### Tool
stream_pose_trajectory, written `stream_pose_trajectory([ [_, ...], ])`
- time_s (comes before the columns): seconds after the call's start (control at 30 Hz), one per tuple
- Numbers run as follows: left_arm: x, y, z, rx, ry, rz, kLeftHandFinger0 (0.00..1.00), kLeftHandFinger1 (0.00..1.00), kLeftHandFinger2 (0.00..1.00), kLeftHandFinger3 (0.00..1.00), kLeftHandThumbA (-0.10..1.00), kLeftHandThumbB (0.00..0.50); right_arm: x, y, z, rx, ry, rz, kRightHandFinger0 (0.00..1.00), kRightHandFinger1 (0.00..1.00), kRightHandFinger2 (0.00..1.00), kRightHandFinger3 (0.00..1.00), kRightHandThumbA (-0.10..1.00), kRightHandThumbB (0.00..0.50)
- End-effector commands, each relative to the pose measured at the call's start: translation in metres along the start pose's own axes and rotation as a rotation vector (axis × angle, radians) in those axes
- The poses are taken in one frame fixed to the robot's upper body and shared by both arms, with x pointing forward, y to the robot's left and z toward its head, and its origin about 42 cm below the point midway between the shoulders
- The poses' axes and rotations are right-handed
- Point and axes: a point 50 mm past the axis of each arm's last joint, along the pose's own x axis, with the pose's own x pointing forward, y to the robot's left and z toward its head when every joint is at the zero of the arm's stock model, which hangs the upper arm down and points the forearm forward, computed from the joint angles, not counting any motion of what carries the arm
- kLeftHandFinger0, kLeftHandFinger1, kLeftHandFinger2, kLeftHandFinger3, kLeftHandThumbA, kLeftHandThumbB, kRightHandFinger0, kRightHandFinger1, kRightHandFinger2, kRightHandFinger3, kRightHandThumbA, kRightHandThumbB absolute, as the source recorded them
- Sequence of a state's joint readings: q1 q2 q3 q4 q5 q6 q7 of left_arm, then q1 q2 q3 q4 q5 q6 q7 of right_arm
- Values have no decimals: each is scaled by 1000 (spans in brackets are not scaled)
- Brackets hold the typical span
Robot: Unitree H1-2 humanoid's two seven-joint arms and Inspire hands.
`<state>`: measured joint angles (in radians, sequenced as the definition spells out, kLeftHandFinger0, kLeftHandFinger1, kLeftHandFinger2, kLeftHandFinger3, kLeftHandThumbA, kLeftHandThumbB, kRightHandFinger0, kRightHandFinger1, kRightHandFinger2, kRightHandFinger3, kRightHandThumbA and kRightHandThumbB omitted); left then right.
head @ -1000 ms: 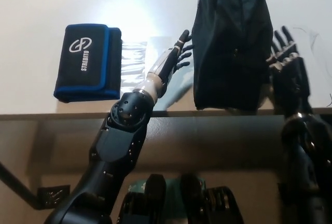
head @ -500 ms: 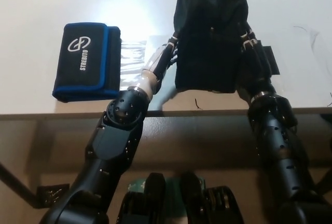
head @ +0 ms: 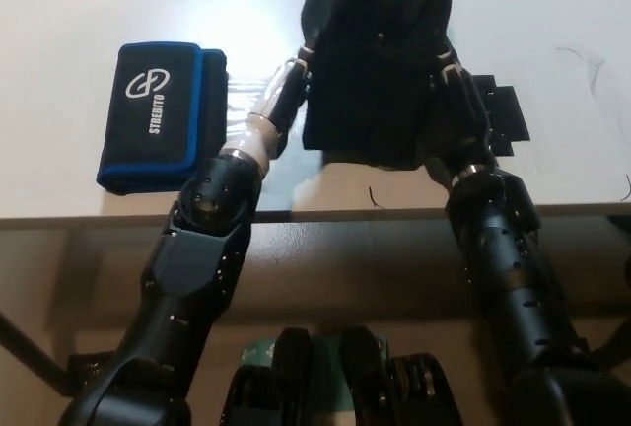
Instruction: Use both hands to pick up the lunch bag on the right hand side and smoothly move it near the note book on the left hand side
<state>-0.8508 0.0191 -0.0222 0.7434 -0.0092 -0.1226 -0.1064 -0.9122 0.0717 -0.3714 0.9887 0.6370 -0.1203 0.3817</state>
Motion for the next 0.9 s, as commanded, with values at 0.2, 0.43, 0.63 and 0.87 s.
stream_pose_trajectory([
  [0.2, -11, 26, 25, 28, -174, 60, 1000, 1000, 1000, 1000, 1000, 409, 32, 72, -22, 3, 39, 190, 1000, 1000, 1000, 1000, 1000, 325],
  [0.43, -32, 49, 22, -4, -167, 114, 1000, 1000, 1000, 1000, 1000, 398, 37, 87, -36, 9, 69, 196, 1000, 1000, 1000, 1000, 1000, 324],
  [0.63, -53, 72, 18, -35, -179, 172, 1000, 1000, 1000, 1000, 1000, 352, 36, 100, -55, -52, 123, 208, 1000, 1000, 1000, 1000, 1000, 318],
  [0.87, -62, 89, 17, -86, -173, 210, 1000, 1000, 1000, 1000, 1000, 380, 38, 114, -67, -102, 157, 225, 1000, 1000, 1000, 1000, 1000, 309],
])
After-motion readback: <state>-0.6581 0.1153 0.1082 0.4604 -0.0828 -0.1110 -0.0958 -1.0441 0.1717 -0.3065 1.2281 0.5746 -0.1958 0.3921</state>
